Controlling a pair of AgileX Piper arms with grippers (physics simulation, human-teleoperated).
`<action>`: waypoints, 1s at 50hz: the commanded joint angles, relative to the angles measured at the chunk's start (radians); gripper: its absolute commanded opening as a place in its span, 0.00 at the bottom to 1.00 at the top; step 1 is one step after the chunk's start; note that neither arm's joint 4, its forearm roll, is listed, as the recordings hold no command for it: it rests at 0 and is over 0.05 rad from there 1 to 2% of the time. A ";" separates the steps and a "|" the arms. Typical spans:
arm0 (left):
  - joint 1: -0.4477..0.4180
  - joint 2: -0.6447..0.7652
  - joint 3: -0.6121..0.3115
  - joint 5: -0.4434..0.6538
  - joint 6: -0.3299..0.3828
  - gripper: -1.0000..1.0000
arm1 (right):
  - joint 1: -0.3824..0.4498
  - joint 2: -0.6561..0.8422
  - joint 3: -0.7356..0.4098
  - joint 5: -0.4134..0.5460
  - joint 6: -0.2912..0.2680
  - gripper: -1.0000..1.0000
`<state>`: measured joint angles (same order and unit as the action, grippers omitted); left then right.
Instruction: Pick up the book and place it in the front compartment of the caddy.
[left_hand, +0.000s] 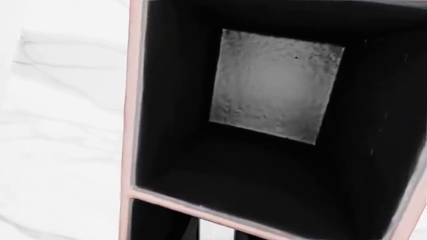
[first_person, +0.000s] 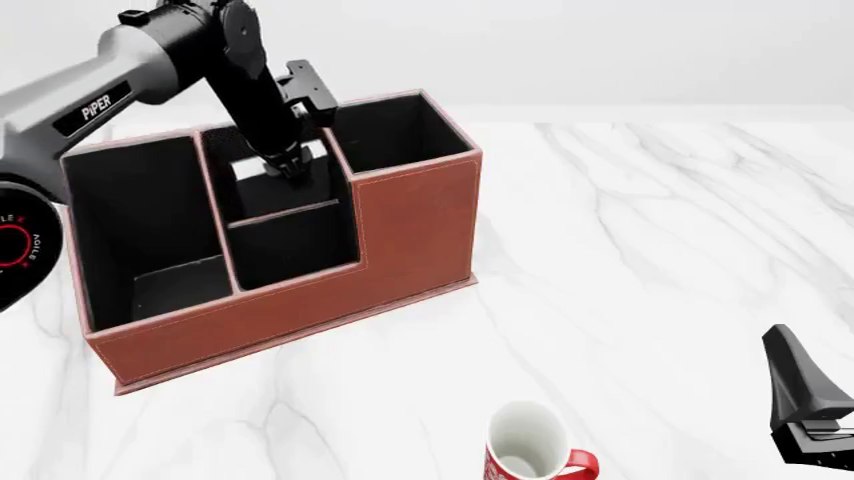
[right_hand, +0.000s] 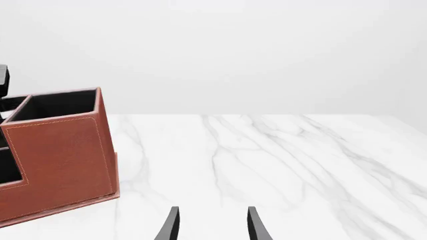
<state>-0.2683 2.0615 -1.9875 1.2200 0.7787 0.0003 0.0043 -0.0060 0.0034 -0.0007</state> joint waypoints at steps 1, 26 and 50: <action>0.005 0.021 -0.001 0.000 0.004 0.00 | 0.000 0.000 0.001 -0.001 0.000 1.00; 0.026 -0.009 0.003 0.000 0.020 1.00 | 0.000 0.000 0.001 -0.001 0.000 1.00; 0.038 -0.179 0.146 -0.008 0.070 1.00 | 0.000 0.000 0.001 -0.001 0.000 1.00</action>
<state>-0.2327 1.9515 -1.9027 1.2185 0.8311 0.0003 0.0043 -0.0060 0.0034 -0.0007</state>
